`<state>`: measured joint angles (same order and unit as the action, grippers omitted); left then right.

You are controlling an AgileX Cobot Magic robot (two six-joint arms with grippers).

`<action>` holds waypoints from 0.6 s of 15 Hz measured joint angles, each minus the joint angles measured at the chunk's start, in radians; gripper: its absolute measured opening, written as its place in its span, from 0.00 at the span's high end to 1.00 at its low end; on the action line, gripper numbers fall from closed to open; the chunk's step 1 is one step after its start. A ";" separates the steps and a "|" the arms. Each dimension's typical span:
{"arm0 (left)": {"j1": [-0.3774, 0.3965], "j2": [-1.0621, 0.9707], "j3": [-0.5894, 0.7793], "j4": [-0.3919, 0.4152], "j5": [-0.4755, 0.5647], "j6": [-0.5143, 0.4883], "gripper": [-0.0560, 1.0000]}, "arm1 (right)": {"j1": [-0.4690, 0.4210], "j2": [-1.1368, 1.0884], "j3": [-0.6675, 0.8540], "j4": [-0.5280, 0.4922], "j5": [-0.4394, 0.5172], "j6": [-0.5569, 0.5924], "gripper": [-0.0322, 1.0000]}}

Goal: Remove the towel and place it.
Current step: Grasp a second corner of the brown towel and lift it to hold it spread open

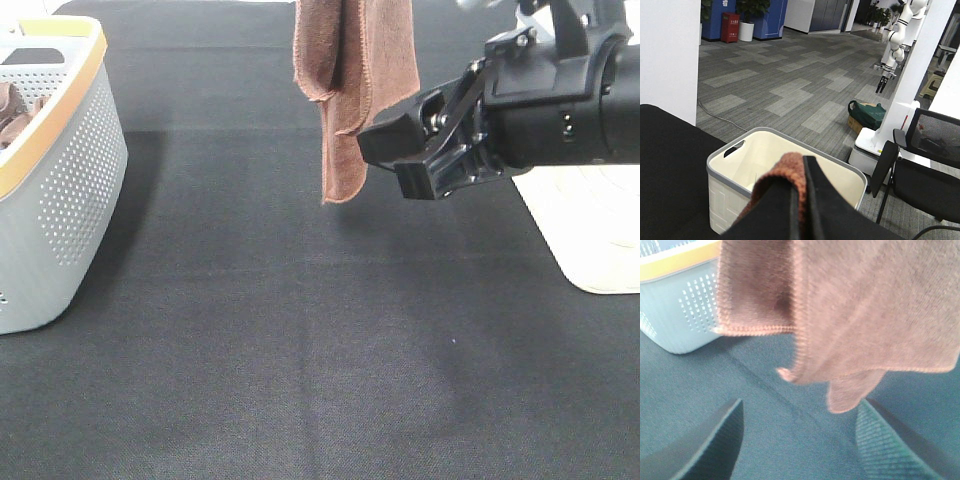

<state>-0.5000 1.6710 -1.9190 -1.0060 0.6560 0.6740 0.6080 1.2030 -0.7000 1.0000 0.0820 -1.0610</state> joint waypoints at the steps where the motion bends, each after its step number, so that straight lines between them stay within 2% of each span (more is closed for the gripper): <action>1: -0.004 0.000 0.000 0.000 0.000 0.000 0.95 | 0.000 0.000 0.000 0.001 0.000 0.005 0.37; 9: -0.064 0.000 0.000 0.027 -0.001 0.008 0.95 | 0.000 0.002 -0.035 0.057 -0.030 0.005 0.37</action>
<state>-0.5640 1.6710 -1.9190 -0.9790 0.6550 0.6820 0.6080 1.2050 -0.7350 1.0570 0.0520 -1.0560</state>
